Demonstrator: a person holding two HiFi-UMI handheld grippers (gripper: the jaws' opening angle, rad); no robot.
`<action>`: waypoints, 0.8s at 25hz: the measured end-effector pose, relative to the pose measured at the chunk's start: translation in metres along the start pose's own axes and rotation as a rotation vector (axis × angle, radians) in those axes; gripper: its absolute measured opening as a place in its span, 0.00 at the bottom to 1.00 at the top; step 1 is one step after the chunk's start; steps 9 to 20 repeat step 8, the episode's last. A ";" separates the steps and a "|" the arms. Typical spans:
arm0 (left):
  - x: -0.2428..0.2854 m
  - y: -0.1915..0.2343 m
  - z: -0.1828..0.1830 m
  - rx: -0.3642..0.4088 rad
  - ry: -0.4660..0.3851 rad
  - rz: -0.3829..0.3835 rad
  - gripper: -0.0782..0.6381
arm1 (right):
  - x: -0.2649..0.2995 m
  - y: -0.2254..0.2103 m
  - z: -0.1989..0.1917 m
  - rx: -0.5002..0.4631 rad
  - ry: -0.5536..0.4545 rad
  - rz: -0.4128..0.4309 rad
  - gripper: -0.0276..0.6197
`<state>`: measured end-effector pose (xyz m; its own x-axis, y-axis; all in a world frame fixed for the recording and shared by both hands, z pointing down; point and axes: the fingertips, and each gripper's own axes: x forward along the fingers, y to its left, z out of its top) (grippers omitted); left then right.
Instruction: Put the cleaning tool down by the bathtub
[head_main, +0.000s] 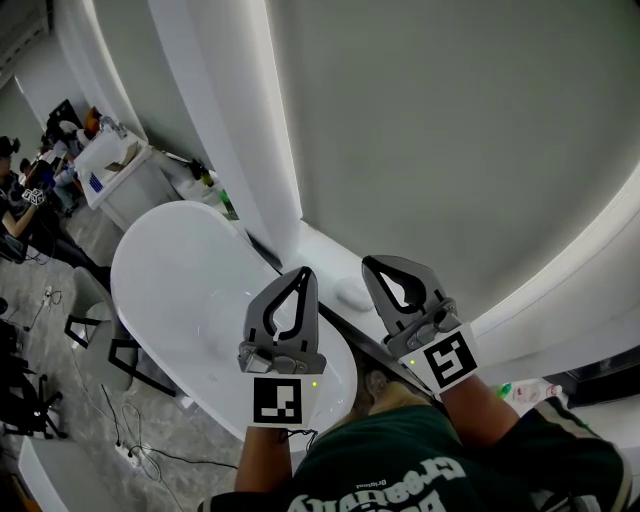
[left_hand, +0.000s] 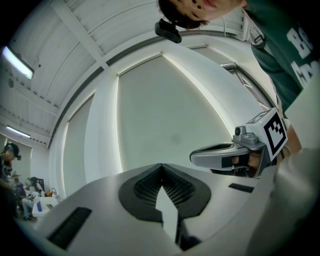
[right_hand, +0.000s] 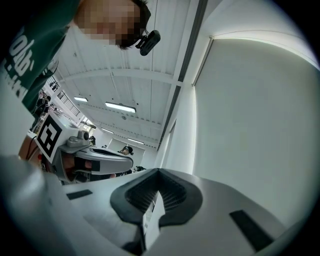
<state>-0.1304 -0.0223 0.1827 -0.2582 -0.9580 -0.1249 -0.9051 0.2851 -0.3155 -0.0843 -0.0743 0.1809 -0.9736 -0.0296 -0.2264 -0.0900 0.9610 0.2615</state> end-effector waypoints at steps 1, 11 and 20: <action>0.000 0.001 -0.001 -0.002 0.001 0.001 0.12 | 0.001 0.000 0.000 -0.003 0.000 0.001 0.07; -0.002 0.001 -0.003 0.020 0.002 0.009 0.12 | -0.001 0.000 -0.004 -0.010 0.021 -0.006 0.07; -0.002 0.001 -0.003 0.020 0.002 0.009 0.12 | -0.001 0.000 -0.004 -0.010 0.021 -0.006 0.07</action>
